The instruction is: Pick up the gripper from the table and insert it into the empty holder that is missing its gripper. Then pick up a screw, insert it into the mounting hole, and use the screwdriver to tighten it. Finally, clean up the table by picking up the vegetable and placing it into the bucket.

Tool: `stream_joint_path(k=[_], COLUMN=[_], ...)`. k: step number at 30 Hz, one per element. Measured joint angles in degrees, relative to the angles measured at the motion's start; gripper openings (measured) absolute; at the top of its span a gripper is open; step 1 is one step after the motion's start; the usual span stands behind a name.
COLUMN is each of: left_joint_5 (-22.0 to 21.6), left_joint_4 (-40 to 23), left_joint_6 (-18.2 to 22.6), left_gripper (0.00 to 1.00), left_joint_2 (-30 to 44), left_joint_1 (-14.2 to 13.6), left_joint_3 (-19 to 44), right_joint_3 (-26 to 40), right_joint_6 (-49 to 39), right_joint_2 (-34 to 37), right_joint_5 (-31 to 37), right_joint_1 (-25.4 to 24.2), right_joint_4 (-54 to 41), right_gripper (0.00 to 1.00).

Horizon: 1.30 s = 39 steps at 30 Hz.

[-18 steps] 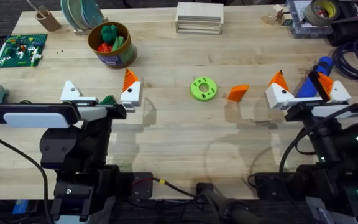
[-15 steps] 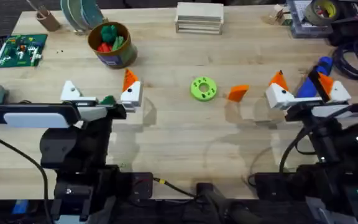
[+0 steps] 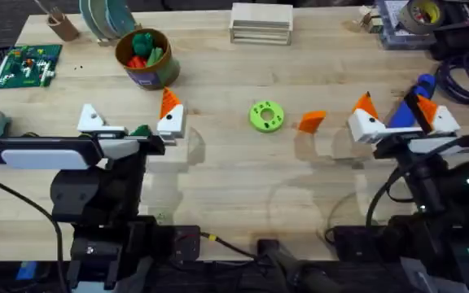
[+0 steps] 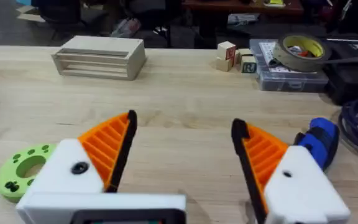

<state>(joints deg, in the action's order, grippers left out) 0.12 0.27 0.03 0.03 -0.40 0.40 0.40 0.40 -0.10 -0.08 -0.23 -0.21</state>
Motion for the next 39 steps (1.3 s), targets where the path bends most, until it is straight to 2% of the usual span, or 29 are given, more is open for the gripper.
stream_joint_path(k=[2,5,11,16,20,24,27,29,39], left_joint_5=[-0.3,-2.0,-4.3,-4.7,-4.9,-6.3,-8.3,-9.4,-10.7], left_joint_4=[-1.8,-8.5,-22.6,-32.7,-43.4,-54.7,-60.6,-62.4,-62.0], left_joint_6=[0.0,0.2,0.5,1.3,4.1,6.8,8.8,10.0,12.0], left_gripper=[0.992,0.993,0.993,0.993,0.992,0.992,0.993,0.993,0.993], left_joint_2=[0.0,0.0,5.0,15.5,25.4,33.6,38.6,41.8,54.5], left_joint_1=[0.0,0.0,0.0,0.0,0.0,0.0,0.0,0.0,0.0], left_joint_3=[0.7,4.1,17.6,31.2,42.2,50.2,52.5,52.6,52.6], right_joint_3=[0.1,1.6,9.9,20.9,29.7,37.7,42.8,44.9,46.6], right_joint_6=[0.5,1.5,2.7,2.8,2.8,2.8,2.9,2.8,2.8], right_joint_2=[0.0,0.0,2.2,8.0,14.3,20.1,23.3,24.3,24.4], right_joint_5=[0.0,0.0,0.0,-0.5,-1.0,-1.2,-1.3,-1.3,-1.3], right_joint_1=[0.0,0.0,0.0,0.0,0.0,0.0,0.0,0.0,0.0], right_joint_4=[-0.3,-3.5,-13.7,-21.3,-29.7,-37.7,-41.1,-41.7,-42.3], right_gripper=[0.991,0.992,0.992,0.991,0.991,0.990,0.991,0.991,0.991])
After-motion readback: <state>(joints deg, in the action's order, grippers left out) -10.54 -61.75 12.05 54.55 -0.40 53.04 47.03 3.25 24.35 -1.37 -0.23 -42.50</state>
